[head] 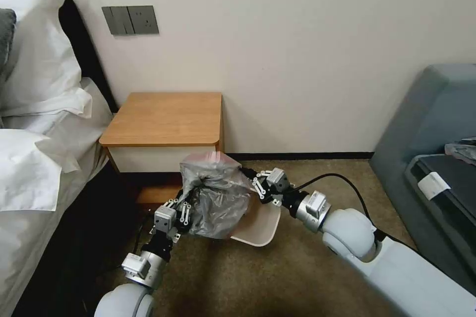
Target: Pick up the garbage bag from the table and place it over the trash can.
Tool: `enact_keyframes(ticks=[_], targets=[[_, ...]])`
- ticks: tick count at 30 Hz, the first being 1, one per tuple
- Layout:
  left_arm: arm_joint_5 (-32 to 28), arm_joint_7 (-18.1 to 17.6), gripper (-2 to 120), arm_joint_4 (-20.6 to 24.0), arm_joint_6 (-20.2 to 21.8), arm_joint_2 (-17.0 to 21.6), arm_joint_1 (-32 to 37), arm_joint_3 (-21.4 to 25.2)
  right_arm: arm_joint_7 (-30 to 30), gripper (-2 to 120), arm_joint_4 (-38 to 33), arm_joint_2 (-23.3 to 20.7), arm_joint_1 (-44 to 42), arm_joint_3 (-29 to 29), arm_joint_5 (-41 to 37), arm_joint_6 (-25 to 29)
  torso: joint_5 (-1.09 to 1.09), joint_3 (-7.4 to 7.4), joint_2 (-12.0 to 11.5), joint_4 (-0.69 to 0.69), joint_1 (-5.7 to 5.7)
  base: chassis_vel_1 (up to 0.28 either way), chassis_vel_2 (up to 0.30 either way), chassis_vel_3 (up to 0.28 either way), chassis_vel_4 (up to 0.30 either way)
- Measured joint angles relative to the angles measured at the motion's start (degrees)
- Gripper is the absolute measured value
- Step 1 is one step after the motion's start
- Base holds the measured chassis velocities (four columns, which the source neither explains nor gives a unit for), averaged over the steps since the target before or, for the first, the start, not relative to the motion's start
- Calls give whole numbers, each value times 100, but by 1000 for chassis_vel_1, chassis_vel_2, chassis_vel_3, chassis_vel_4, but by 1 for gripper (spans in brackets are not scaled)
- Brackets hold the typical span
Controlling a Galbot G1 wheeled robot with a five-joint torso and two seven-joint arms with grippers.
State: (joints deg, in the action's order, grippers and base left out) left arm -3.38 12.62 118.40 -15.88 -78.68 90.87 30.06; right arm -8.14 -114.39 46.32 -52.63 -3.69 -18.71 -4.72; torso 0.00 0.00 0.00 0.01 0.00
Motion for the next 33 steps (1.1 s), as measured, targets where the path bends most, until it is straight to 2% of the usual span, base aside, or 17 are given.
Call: enact_keyframes(ticks=[9, 13, 16, 17, 19, 21, 22, 23, 25, 26, 29, 30, 33], targets=[[2, -131, 7, -23, -157, -7, 10, 3, 28, 0, -169, -234, -284, 487, -75, -23, 0, 0, 0, 1, 0, 0, 0, 0, 0], [-48, -338, 7, -108, -100, -24, -12, -16, 101, -2, -611, -261, -744, 791, -232, 5, 0, 0, 0, -1, 0, 0, 0, 0, 0], [-104, -399, 7, -124, -18, -25, -30, -44, 104, 3, -808, -276, -929, 816, -297, 17, 0, 0, 0, -1, 0, 0, 0, 0, 0], [-149, -428, 7, -125, 49, -32, -41, -66, 84, 11, -906, -285, -1036, 813, -286, 29, 0, 0, 0, -1, 0, 0, 0, 0, 0], [-183, -443, 7, -125, 95, -40, -47, -81, 58, 14, -962, -293, -1105, 791, -256, 42, -1, 0, 0, -1, 0, 0, 0, 0, 0], [-240, -453, 7, -107, 164, -59, -42, -118, -56, 25, -950, -282, -1134, 645, -137, 55, 0, -1, 0, -1, 0, 0, 0, 0, 0], [-250, -454, 7, -87, 182, -70, -31, -135, -99, 31, -867, -254, -1049, 576, -94, 57, -1, 0, 0, -1, 0, 0, 0, 0, 0], [-250, -454, 7, -87, 182, -70, -31, -135, -99, 31, -867, -254, -1049, 576, -94, 57, -1, 0, 0, -1, 0, 0, 0, 0, 0], [-256, -446, 7, -62, 195, -86, -14, -154, -127, 41, -769, -216, -910, 486, -82, 36, 0, 0, 0, 0, 0, 0, 0, 0, 0], [-256, -446, 7, -62, 195, -86, -14, -154, -127, 41, -769, -216, -910, 486, -82, 36, 0, 0, 0, 0, 0, 0, 0, 0, 0], [-265, -419, 7, -26, 198, -105, 1, -167, -131, 56, -633, -166, -685, 315, -103, -6, 0, 0, 0, -1, 0, 0, 0, 0, 0], [-265, -419, 7, -26, 198, -105, 1, -167, -131, 56, -633, -166, -685, 315, -103, -6, 0, 0, 0, -1, 0, 0, 0, 0, 0], [-268, -403, 7, -17, 205, -110, 5, -186, -105, 69, -534, -114, -451, 90, -177, -92, 0, 0, 0, 0, 0, 0, 0, 0, 0]])
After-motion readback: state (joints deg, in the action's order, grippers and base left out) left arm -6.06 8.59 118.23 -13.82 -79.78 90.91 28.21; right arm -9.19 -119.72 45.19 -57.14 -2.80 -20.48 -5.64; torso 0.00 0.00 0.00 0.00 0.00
